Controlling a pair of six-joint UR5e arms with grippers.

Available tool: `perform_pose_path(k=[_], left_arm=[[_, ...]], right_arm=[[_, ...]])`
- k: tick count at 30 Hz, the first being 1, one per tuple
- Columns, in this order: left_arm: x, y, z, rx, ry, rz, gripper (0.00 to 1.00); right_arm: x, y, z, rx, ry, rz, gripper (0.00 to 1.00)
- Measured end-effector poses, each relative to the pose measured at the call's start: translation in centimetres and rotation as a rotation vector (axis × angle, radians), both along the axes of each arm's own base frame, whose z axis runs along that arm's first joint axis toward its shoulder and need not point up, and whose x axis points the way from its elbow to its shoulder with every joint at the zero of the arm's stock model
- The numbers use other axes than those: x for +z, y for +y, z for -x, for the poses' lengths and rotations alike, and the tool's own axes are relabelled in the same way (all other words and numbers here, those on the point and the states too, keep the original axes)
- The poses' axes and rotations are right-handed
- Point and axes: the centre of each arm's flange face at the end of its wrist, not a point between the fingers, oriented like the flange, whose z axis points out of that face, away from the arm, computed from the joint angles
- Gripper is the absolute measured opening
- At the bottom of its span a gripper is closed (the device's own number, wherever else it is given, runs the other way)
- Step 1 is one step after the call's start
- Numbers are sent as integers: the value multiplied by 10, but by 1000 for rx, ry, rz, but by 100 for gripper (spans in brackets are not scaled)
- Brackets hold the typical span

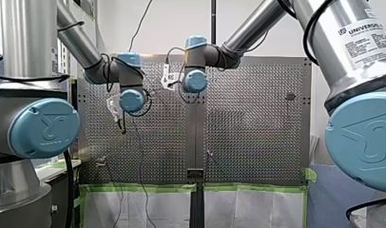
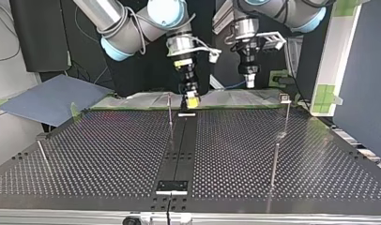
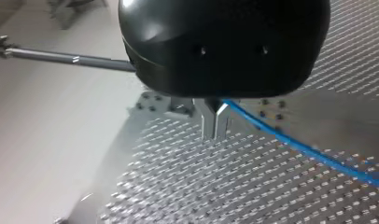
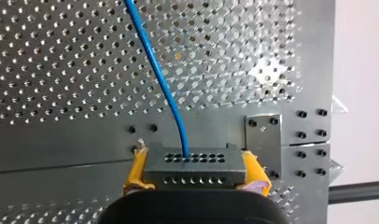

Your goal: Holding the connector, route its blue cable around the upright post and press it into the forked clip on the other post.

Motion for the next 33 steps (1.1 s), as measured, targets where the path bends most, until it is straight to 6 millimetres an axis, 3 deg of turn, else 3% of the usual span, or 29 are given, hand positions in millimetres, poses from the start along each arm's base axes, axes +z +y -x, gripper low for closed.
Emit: perform_pose_path(k=[5,13,23,33], left_arm=[[13,15,-7,30,-22,43,0],[14,38,-28,130,0,52,0],[63,72,-51,248,-74,96,0],[100,105,-78,336,-87,92,0]], right_arm=[[17,-4,-6,1,-1,8,0],[45,-8,-15,20,2,32,0],[75,-11,-24,66,17,61,0],[115,-20,-32,88,-21,99,0]])
